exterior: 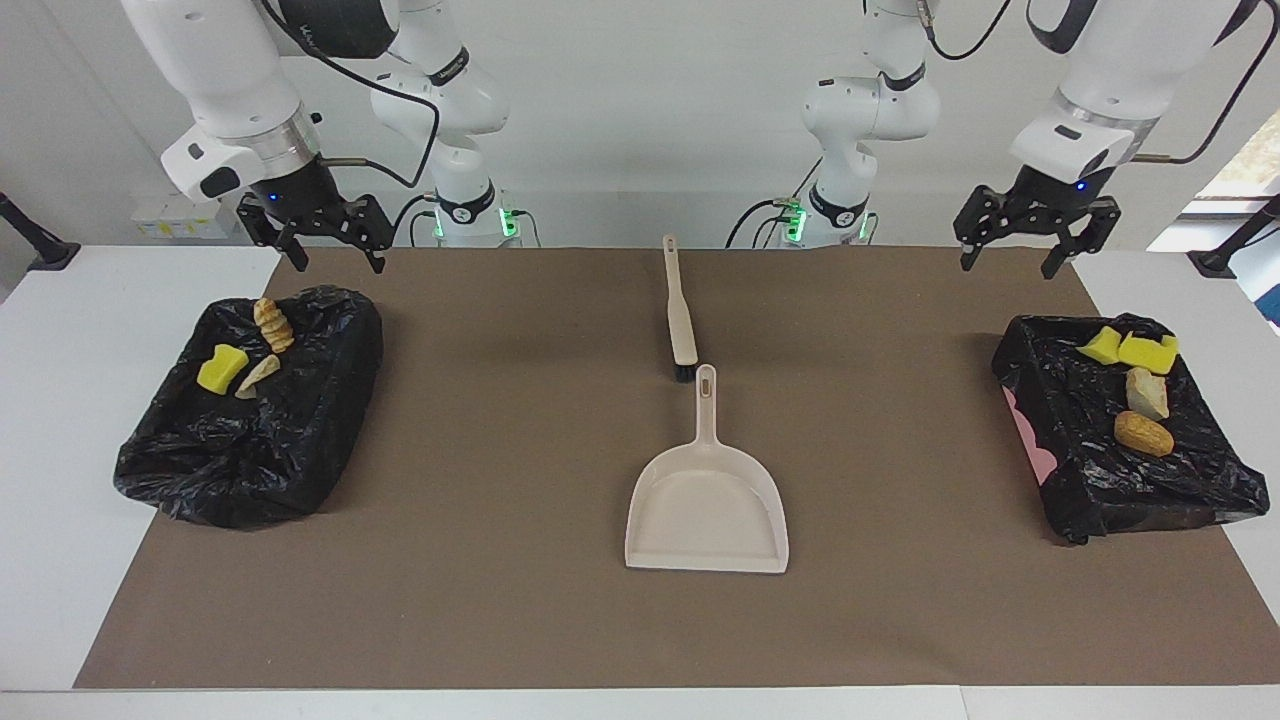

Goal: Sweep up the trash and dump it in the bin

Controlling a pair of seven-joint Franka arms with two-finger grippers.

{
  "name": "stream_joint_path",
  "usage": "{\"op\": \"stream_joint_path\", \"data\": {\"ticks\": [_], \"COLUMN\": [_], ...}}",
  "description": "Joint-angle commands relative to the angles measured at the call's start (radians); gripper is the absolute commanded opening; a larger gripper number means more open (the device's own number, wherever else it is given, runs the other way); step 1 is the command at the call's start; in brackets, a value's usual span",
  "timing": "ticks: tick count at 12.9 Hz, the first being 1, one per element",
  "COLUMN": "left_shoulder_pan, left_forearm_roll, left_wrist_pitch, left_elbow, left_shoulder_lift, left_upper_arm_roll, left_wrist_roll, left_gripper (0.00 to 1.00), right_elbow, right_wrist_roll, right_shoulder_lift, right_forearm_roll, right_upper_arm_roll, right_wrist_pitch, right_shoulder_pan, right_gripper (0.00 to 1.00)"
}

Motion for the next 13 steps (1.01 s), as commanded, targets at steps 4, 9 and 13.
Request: {"op": "stream_joint_path", "data": {"ticks": [4,9,13], "left_shoulder_pan": [0.026,0.026,0.027], "left_forearm_roll": [-0.014,-0.014,-0.014], "left_wrist_pitch": [-0.04,-0.046,-0.044], "left_elbow": [0.028,-0.027,-0.03], "left_shoulder_lift": [-0.019,-0.056,-0.058], "left_upper_arm_roll": [-0.012,-0.012,-0.012], "left_wrist_roll": [0.015,0.002,0.002], "left_gripper": [1.0,1.0,1.0], "right_elbow": [-0.013,-0.015,-0.015], "right_wrist_roll": [0.015,0.015,0.015], "right_shoulder_lift": [-0.015,-0.015,-0.015], "right_forearm_roll": [0.002,0.002,0.002], "right_upper_arm_roll": [0.013,0.013,0.013], "right_wrist_pitch": [-0.003,-0.003,-0.003], "right_shoulder_pan": [-0.015,-0.015,-0.015], "right_gripper": [1.0,1.0,1.0]}}
